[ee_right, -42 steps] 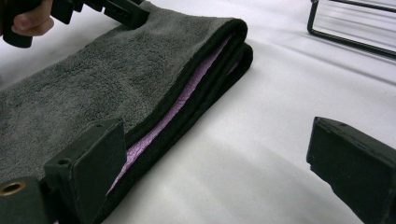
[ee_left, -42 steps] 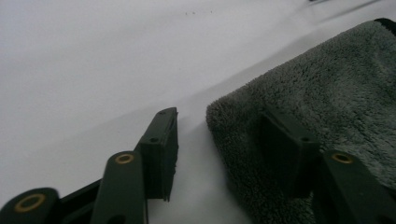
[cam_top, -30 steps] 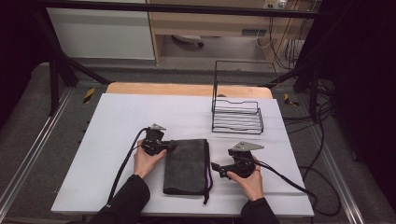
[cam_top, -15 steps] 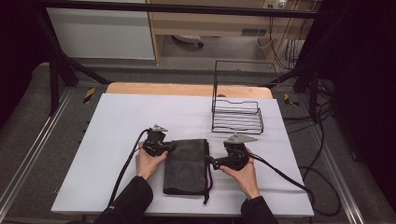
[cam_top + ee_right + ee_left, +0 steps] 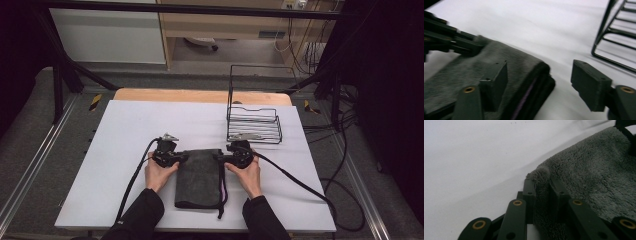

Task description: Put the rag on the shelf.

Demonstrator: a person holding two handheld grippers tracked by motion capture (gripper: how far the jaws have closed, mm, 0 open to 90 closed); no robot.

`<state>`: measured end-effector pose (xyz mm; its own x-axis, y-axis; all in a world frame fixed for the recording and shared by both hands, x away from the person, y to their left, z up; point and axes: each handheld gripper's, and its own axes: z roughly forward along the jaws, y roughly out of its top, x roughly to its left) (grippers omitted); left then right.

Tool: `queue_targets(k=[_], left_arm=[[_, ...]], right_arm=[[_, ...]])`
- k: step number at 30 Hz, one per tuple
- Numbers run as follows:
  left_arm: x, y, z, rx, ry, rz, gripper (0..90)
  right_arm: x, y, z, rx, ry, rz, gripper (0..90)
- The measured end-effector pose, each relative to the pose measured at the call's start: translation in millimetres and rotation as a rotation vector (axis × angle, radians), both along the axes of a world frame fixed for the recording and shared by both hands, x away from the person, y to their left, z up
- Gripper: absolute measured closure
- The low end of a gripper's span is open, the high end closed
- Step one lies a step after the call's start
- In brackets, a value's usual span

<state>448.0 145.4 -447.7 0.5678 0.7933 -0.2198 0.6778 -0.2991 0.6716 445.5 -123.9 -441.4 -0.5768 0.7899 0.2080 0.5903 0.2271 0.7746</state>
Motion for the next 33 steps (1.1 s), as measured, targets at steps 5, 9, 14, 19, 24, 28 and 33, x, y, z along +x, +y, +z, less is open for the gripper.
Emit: queue_targets(k=[5, 9, 14, 19, 24, 28, 33], left_arm=[[-0.5, 0.2, -0.5, -0.002, -0.006, -0.002, 76.2], [-0.8, 0.1, -0.7, 0.002, -0.015, -0.006, 76.2], [-1.0, 0.3, -0.9, 0.001, -0.02, -0.01, 76.0], [-1.4, 0.7, -1.4, 0.002, -0.033, -0.018, 75.8], [-1.0, 2.1, -1.0, -0.015, -0.02, -0.013, 76.4], [0.9, 8.2, 0.7, -0.05, 0.002, -0.023, 78.9], [-4.8, 15.4, 8.6, -0.086, -0.03, -0.036, 79.6]], right_arm=[[6.7, 0.4, -8.3, -0.029, 0.044, 0.01, 44.3], [9.5, 1.2, -12.9, -0.016, 0.086, 0.026, 51.4], [10.3, 1.0, -13.2, -0.004, 0.103, 0.042, 57.8], [9.9, 1.4, -13.5, 0.022, 0.134, 0.05, 68.0], [10.0, 1.2, -12.3, 0.043, 0.166, 0.048, 74.4], [9.6, 0.3, -9.9, 0.047, 0.168, 0.046, 76.9], [5.4, -0.7, -3.4, 0.064, 0.144, 0.052, 79.1]])
